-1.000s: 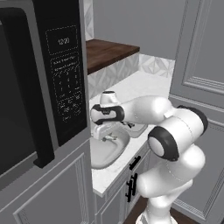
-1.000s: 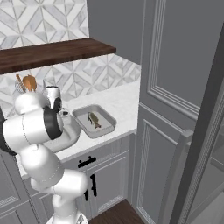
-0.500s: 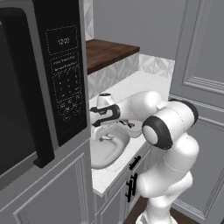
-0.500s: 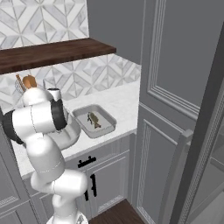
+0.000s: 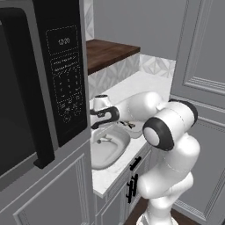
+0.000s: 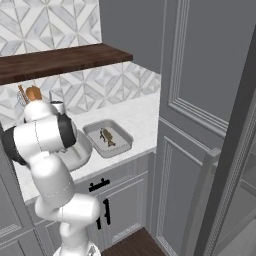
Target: Place one sweet potato and one fish in each tupperware on the nearby counter, to pack two identical lunches.
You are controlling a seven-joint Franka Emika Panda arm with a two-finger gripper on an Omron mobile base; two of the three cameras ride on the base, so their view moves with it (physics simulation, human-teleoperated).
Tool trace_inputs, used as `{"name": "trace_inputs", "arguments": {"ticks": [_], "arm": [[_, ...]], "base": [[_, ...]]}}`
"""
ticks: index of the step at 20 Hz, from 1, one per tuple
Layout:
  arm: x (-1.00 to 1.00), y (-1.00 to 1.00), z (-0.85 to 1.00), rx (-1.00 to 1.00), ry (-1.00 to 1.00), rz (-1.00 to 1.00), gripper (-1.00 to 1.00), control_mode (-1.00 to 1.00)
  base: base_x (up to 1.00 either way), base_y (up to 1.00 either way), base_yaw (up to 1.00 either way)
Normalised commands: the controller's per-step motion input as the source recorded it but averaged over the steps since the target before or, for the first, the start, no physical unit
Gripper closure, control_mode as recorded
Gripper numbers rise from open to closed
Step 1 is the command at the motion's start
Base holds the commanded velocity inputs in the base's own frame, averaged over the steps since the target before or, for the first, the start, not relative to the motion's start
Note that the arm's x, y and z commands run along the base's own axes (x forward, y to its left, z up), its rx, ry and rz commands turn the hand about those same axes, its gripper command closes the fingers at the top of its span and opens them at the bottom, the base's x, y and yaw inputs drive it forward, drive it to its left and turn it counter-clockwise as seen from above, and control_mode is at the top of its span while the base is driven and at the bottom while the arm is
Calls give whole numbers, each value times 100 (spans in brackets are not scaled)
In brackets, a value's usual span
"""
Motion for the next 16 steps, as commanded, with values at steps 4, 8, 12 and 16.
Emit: {"name": "trace_inputs", "arguments": {"ticks": [4,8,12,16], "arm": [[0,15,-20,0,-4,3,100,-100],[0,11,-29,-1,0,2,100,-100],[0,0,-2,0,0,0,100,-100],[1,0,0,0,0,0,-100,-100]], "base": [[0,0,0],[0,0,0],[0,0,0],[0,0,0]]}}
